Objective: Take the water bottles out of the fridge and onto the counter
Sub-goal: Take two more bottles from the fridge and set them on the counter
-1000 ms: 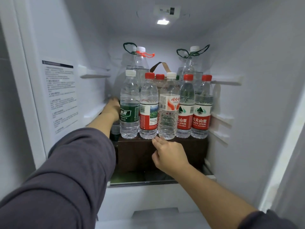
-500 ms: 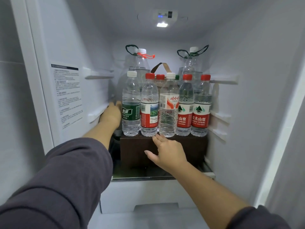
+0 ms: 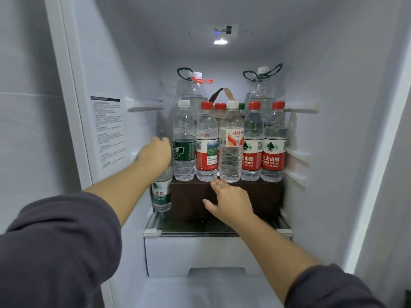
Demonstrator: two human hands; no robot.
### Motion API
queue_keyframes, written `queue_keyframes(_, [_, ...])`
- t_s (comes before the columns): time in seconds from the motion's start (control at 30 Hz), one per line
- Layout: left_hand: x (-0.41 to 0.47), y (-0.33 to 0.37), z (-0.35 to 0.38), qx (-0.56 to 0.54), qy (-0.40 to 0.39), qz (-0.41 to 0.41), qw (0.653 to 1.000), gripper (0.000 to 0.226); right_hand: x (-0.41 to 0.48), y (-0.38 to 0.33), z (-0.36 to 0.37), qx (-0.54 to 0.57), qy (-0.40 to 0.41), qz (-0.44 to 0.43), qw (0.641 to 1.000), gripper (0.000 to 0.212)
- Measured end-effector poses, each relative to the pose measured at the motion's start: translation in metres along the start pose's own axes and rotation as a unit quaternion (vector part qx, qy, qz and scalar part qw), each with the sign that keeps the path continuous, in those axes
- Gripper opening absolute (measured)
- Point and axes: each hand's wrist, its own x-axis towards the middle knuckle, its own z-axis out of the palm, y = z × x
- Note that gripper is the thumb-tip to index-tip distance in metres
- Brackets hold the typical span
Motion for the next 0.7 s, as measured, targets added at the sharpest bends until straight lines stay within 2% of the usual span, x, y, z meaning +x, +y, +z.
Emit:
queue_keyframes(0.17, [-0.016, -0.011, -0.025, 0.016, 0.023, 0.033, 0.999, 0.029, -0.002, -0.003, 0.0, 0.008, -0.006, 0.008, 1.0, 0.068])
queue_keyframes(0.37, [-0.028, -0.022, -0.053, -0.039, 0.093, 0.14, 0.985, 0.026, 0.0, -0.004, 0.003, 0.031, -0.006, 0.02, 0.999, 0.067])
queue_keyframes(0.43, [-0.034, -0.019, -0.053, -0.06, 0.089, 0.162, 0.981, 0.027, -0.002, -0.002, 0.002, 0.052, -0.02, 0.026, 0.998, 0.07])
queue_keyframes(0.53, [-0.043, -0.01, -0.04, -0.126, 0.043, 0.174, 0.976, 0.03, -0.006, 0.004, 0.0, 0.119, -0.07, 0.03, 0.99, 0.077])
queue_keyframes(0.6, [-0.047, -0.001, -0.033, -0.16, 0.037, 0.193, 0.967, 0.033, -0.009, 0.008, -0.005, 0.226, -0.102, 0.042, 0.968, 0.078])
queue_keyframes(0.7, [-0.049, 0.012, -0.024, -0.197, 0.045, 0.222, 0.954, 0.037, -0.018, 0.007, -0.005, 0.435, -0.115, 0.076, 0.89, 0.076])
